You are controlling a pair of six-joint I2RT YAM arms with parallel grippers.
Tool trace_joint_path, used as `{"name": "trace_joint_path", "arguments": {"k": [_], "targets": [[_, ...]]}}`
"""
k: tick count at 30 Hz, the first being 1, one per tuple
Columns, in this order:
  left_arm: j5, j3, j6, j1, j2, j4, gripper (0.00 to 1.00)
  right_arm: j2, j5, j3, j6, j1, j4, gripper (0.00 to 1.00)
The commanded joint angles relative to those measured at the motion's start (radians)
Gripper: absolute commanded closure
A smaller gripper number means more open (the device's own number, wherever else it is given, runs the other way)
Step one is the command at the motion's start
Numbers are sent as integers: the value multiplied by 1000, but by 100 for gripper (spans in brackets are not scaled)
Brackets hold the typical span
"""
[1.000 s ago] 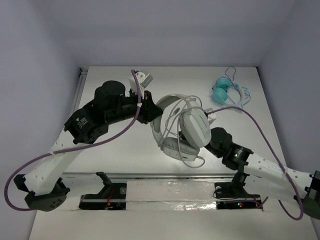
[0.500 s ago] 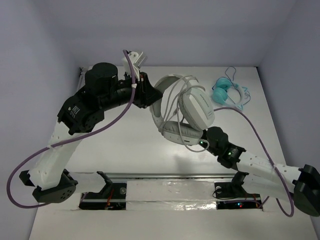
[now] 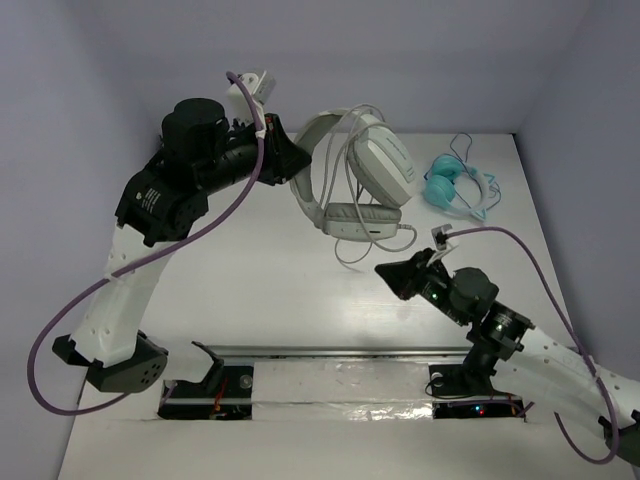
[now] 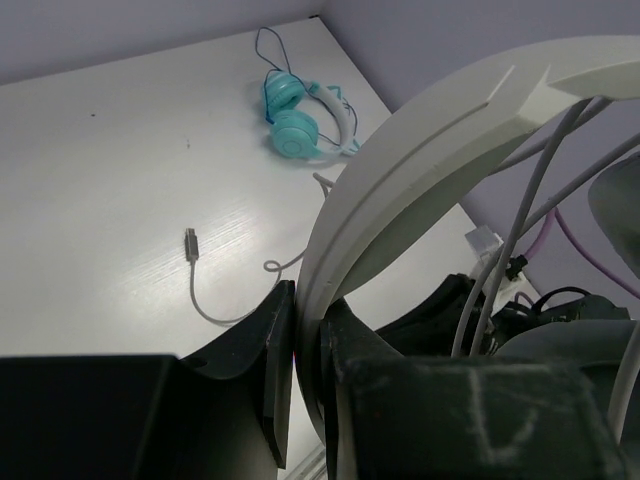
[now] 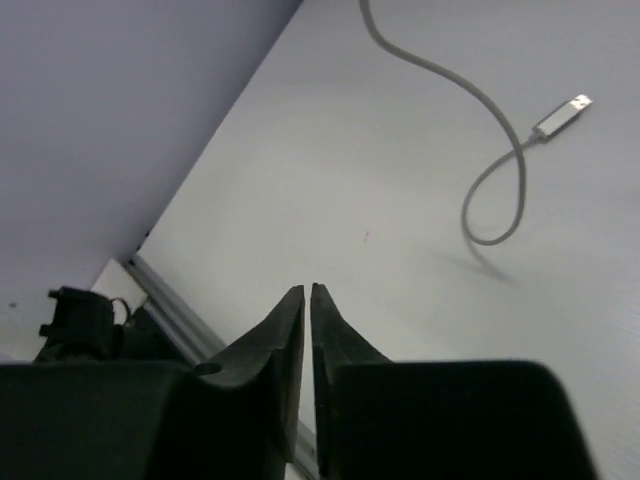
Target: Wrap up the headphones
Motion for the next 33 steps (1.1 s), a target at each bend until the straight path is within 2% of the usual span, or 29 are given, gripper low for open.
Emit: {"name": "trace_joint_path", "arguments": {"k": [1,2,3,4,5,6,7,9,12,17,19,22,25,29,33], "targets": [[45,59,-56,0,-16,102,100,25,175,67,13,-4,-72,93],[44,67,-59,0,-16,100,100,50,206,96,8,-4,-72,96],[47,73,-58,0,-18,96,100,76,230,109,2,-4,-72,95],[44,80,-58,0,-15,90,100,105,259,119,-22,-4,-63,87],[41,97,-53,0,-13,82,100,168,278,129,-35,-13,-49,72],[39,103,-53,0,-9,76,100,206,307,151,-38,-13,-36,48],[41,106,-52,0,-7,71,100,241,321,164,-39,-30,-29,39],[45,108,-50,0,-7,70,100,318,307,172,-27,-71,10,29],[48,105,-50,0,-10,74,100,351,297,143,13,-152,75,29],[65,94,-53,0,-9,88,100,461,116,112,-35,-201,184,28],[65,91,-53,0,-9,93,100,531,0,100,-58,-201,292,30],[67,88,-53,0,-8,94,100,556,-82,44,-53,-201,450,31],[67,91,-50,0,-5,89,100,550,-70,11,-55,-201,492,37],[68,90,-49,0,-13,89,100,575,-40,38,-82,-201,486,37],[84,88,-55,0,-24,94,100,705,60,113,-98,-201,471,33]]}}
